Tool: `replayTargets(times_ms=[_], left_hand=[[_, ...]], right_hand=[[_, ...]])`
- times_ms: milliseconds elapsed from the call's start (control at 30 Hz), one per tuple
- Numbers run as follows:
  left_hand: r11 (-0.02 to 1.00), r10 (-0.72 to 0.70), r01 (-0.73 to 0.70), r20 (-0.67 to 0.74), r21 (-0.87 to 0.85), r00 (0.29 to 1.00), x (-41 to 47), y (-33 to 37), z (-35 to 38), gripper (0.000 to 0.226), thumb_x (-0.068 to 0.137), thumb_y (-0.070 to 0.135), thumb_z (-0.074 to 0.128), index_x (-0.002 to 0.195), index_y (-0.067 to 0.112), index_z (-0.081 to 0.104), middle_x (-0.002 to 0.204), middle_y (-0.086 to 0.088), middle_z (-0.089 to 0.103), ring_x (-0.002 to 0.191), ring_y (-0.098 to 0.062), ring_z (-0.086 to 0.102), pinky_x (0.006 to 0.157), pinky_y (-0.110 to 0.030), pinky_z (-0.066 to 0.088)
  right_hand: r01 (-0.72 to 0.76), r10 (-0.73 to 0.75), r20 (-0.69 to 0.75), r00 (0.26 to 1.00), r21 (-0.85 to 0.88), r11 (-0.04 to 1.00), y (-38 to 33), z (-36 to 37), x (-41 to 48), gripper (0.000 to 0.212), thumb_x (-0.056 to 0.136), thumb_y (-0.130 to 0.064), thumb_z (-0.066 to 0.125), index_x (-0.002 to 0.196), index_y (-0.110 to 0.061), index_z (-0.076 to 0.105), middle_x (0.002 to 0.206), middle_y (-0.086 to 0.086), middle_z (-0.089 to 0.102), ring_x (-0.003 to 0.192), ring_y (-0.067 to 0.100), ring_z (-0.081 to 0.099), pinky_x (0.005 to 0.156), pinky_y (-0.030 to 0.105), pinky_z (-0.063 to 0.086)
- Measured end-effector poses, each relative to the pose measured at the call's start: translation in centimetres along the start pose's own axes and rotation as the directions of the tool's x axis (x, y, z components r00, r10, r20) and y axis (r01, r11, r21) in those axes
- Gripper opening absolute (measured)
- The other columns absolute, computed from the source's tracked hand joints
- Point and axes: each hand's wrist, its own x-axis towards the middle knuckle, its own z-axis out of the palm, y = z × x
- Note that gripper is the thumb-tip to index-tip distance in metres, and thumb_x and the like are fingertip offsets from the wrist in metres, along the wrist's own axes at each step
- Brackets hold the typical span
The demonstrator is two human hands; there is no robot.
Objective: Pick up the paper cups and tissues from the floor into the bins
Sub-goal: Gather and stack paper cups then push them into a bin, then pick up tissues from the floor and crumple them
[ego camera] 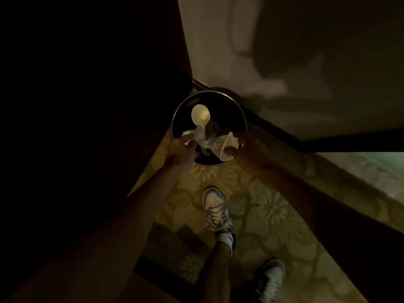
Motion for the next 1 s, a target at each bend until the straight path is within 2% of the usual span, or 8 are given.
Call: replayTargets(times_ms=[100,167,267,367,533,700,900,1000], left_hand=[[0.988,0.021,-0.019,-0.009,0.150,1.000,-2.8,2.8,-2.3,0.022,0.097,0.032,0.056,0.088,0.019,0.071,0.093,-0.009,0.072,0.087,-0.027,0.069,0.070,-0.034,0.057],[0.975,0.112,-0.109,-0.005,0.192,0.994,-6.1,5.3,-4.0,0.026,0.096,0.038,0.058,0.075,0.024,0.065,0.080,-0.002,0.070,0.078,-0.017,0.068,0.063,-0.029,0.053],[0.930,0.301,-0.302,0.039,0.211,0.953,-13.0,10.1,-6.1,0.032,0.093,0.038,0.062,0.073,0.014,0.066,0.075,-0.006,0.069,0.071,-0.013,0.065,0.065,-0.031,0.050],[0.842,0.468,-0.493,0.160,0.218,0.869,-22.1,15.8,-8.1,0.032,0.092,0.035,0.064,0.064,0.020,0.060,0.063,0.006,0.064,0.061,-0.004,0.061,0.059,-0.021,0.047],[0.576,0.668,-0.771,0.387,0.271,0.635,-39.2,25.8,-11.0,0.036,0.090,0.039,0.062,0.061,0.021,0.053,0.054,0.009,0.053,0.052,-0.001,0.050,0.052,-0.014,0.039],[0.234,0.700,-0.909,0.589,0.344,0.403,-56.3,33.0,-11.2,0.040,0.083,0.049,0.054,0.060,0.017,0.048,0.053,0.005,0.048,0.051,-0.009,0.046,0.057,-0.035,0.043],[-0.007,0.632,-0.995,0.772,0.100,0.074,-69.6,36.5,-3.1,0.045,0.085,0.057,0.048,0.062,0.019,0.040,0.051,0.009,0.036,0.047,-0.006,0.037,0.053,-0.031,0.037],[-0.058,0.571,-0.998,0.818,-0.037,-0.064,-74.0,37.3,2.8,0.047,0.088,0.052,0.050,0.060,0.017,0.037,0.050,0.007,0.033,0.046,-0.008,0.033,0.050,-0.029,0.031]], right_hand=[[0.083,-0.085,-0.039,0.996,-0.049,0.995,-1.3,-2.1,-3.8,0.019,0.085,-0.029,0.071,0.101,-0.029,0.061,0.089,-0.013,0.058,0.080,0.006,0.055,0.062,0.016,0.038],[0.141,-0.142,-0.067,0.988,-0.030,0.990,-2.8,-4.0,-7.5,0.018,0.085,-0.029,0.068,0.080,-0.035,0.052,0.086,-0.010,0.059,0.079,0.009,0.058,0.065,0.023,0.043],[0.218,-0.219,-0.148,0.964,-0.027,0.976,-5.6,-7.9,-15.3,0.012,0.085,-0.028,0.067,0.086,-0.030,0.055,0.085,-0.008,0.065,0.077,0.008,0.062,0.067,0.030,0.049],[0.311,-0.307,-0.208,0.929,-0.014,0.950,-8.7,-12.3,-25.6,0.017,0.086,-0.029,0.070,0.085,-0.033,0.054,0.076,-0.010,0.060,0.067,-0.003,0.056,0.059,0.017,0.044],[0.412,-0.416,-0.330,0.847,-0.087,0.907,-11.5,-19.8,-44.0,0.021,0.083,-0.052,0.061,0.095,-0.039,0.051,0.081,-0.015,0.059,0.077,0.002,0.056,0.062,0.014,0.044],[0.408,-0.459,-0.411,0.787,-0.210,0.888,-9.8,-25.0,-59.8,0.034,0.087,-0.051,0.059,0.114,-0.033,0.049,0.101,-0.015,0.055,0.091,-0.004,0.052,0.070,0.008,0.039],[0.307,-0.350,-0.664,0.661,-0.186,0.933,-3.0,-29.6,-72.9,0.030,0.084,-0.054,0.056,0.106,-0.036,0.048,0.097,-0.026,0.050,0.089,-0.017,0.047,0.070,0.004,0.035],[0.270,-0.233,-0.782,0.578,-0.086,0.959,1.4,-31.0,-77.3,0.027,0.086,-0.046,0.063,0.103,-0.027,0.054,0.098,-0.018,0.055,0.088,-0.006,0.055,0.071,0.011,0.045]])
